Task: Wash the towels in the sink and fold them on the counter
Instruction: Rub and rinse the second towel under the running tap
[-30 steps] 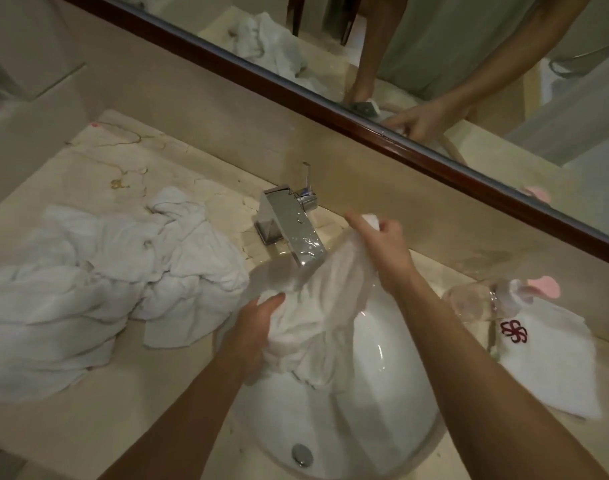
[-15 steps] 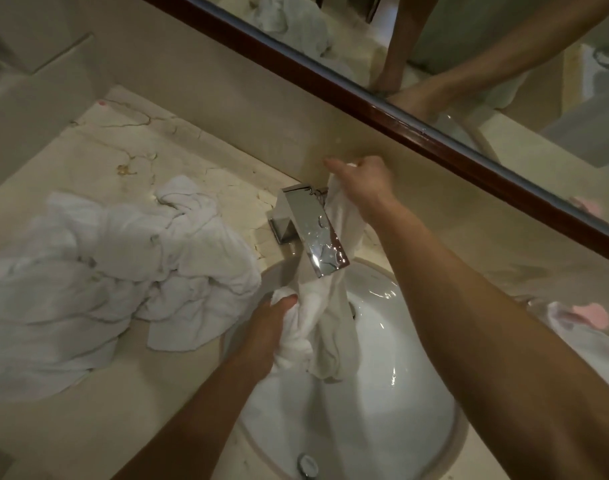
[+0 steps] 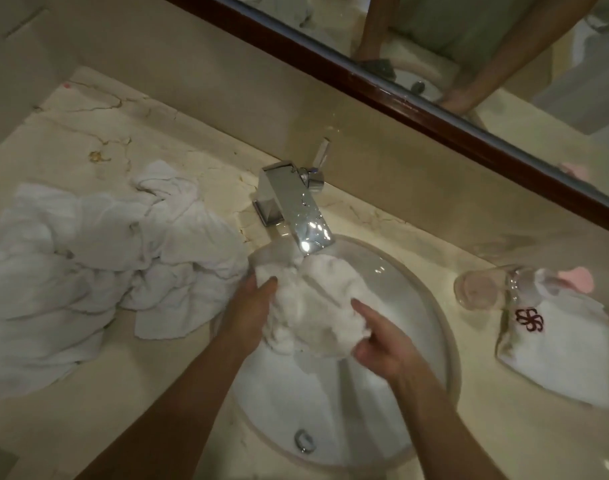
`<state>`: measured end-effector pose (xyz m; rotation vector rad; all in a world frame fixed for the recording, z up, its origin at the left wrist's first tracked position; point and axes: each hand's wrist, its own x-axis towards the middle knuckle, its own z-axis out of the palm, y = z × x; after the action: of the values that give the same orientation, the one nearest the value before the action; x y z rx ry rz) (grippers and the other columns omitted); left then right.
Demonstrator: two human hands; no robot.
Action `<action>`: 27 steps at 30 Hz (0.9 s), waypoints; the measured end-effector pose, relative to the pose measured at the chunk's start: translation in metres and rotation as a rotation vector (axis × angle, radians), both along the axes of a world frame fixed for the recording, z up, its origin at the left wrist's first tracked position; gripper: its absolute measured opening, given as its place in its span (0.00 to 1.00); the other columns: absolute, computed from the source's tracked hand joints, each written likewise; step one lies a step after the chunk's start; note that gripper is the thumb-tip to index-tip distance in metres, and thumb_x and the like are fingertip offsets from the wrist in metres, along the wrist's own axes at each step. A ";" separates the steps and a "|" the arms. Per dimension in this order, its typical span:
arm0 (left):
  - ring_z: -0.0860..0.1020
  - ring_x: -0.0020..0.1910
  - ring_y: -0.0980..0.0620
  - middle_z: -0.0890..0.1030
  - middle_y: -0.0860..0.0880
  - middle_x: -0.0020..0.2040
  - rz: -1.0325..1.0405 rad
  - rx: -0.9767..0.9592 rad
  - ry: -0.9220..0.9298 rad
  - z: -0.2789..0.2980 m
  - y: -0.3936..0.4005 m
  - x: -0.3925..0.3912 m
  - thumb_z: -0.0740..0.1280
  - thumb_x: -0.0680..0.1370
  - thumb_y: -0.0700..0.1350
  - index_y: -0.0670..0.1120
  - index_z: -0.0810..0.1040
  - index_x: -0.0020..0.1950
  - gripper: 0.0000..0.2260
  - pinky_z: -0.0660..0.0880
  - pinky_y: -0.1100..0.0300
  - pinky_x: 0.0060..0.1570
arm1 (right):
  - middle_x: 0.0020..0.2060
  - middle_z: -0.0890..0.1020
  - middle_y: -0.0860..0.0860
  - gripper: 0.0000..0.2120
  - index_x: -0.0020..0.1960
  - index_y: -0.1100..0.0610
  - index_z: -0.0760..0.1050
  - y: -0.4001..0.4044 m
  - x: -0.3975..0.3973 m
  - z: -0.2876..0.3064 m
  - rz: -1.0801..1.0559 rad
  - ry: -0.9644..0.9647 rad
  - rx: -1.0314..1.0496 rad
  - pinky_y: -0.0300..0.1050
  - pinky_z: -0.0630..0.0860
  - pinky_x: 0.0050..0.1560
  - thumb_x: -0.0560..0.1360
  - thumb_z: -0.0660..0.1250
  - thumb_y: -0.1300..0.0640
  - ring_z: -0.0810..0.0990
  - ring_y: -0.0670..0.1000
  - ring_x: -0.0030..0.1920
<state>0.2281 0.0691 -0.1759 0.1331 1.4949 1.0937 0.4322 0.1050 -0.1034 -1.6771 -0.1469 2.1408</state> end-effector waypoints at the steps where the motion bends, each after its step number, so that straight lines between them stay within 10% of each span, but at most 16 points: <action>1: 0.81 0.53 0.43 0.83 0.45 0.55 -0.068 0.002 0.074 0.004 0.005 0.006 0.66 0.80 0.48 0.49 0.79 0.61 0.10 0.77 0.47 0.58 | 0.47 0.86 0.56 0.20 0.64 0.61 0.78 -0.017 0.003 -0.007 -0.039 -0.043 -0.013 0.48 0.82 0.42 0.75 0.72 0.55 0.86 0.53 0.40; 5: 0.81 0.49 0.45 0.82 0.44 0.50 -0.200 0.025 0.255 0.010 0.032 0.021 0.64 0.82 0.45 0.48 0.78 0.57 0.06 0.75 0.57 0.46 | 0.50 0.86 0.55 0.21 0.64 0.60 0.77 -0.042 -0.009 -0.012 -0.156 -0.076 0.155 0.47 0.78 0.50 0.84 0.56 0.47 0.86 0.52 0.47; 9: 0.74 0.45 0.51 0.76 0.45 0.45 -0.196 0.046 0.397 0.007 0.046 0.020 0.66 0.80 0.46 0.52 0.71 0.40 0.10 0.71 0.63 0.41 | 0.59 0.83 0.59 0.23 0.68 0.60 0.73 -0.017 -0.037 -0.013 0.146 -0.226 0.473 0.57 0.79 0.60 0.79 0.67 0.47 0.82 0.59 0.60; 14: 0.82 0.44 0.55 0.83 0.55 0.43 -0.158 0.024 0.379 0.016 0.031 0.019 0.69 0.76 0.51 0.53 0.80 0.48 0.04 0.79 0.53 0.53 | 0.45 0.85 0.56 0.12 0.51 0.58 0.78 0.027 -0.083 -0.024 0.376 -0.493 0.604 0.61 0.79 0.56 0.79 0.65 0.50 0.84 0.56 0.48; 18: 0.80 0.42 0.54 0.82 0.55 0.39 -0.313 0.092 0.773 0.025 0.003 0.020 0.64 0.74 0.59 0.50 0.82 0.45 0.14 0.73 0.59 0.44 | 0.47 0.84 0.55 0.22 0.53 0.61 0.78 0.020 -0.086 -0.032 0.534 -0.594 0.774 0.52 0.75 0.57 0.77 0.56 0.45 0.81 0.56 0.50; 21: 0.78 0.53 0.43 0.81 0.42 0.52 -0.491 0.213 1.051 -0.007 0.002 0.036 0.59 0.78 0.55 0.39 0.81 0.51 0.21 0.72 0.53 0.58 | 0.46 0.82 0.59 0.20 0.56 0.62 0.75 0.005 -0.057 -0.071 0.861 -0.840 0.907 0.54 0.73 0.52 0.82 0.54 0.47 0.80 0.62 0.49; 24: 0.69 0.70 0.39 0.70 0.36 0.71 -0.588 0.122 0.943 -0.039 0.004 0.054 0.53 0.81 0.50 0.36 0.73 0.67 0.23 0.62 0.56 0.70 | 0.47 0.78 0.61 0.12 0.52 0.63 0.76 -0.008 -0.052 -0.120 0.872 -0.918 1.100 0.56 0.73 0.53 0.81 0.58 0.57 0.74 0.61 0.50; 27: 0.74 0.65 0.43 0.76 0.41 0.65 -0.472 0.015 0.934 -0.049 0.016 0.048 0.56 0.83 0.43 0.37 0.70 0.70 0.17 0.70 0.62 0.57 | 0.40 0.76 0.59 0.07 0.47 0.60 0.74 0.003 -0.080 -0.133 0.799 -0.807 1.104 0.51 0.67 0.51 0.79 0.58 0.59 0.71 0.60 0.48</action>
<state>0.2757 0.0852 -0.2248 1.0677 2.1092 0.6583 0.3522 0.1081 -0.2363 -1.6676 -2.0409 1.0640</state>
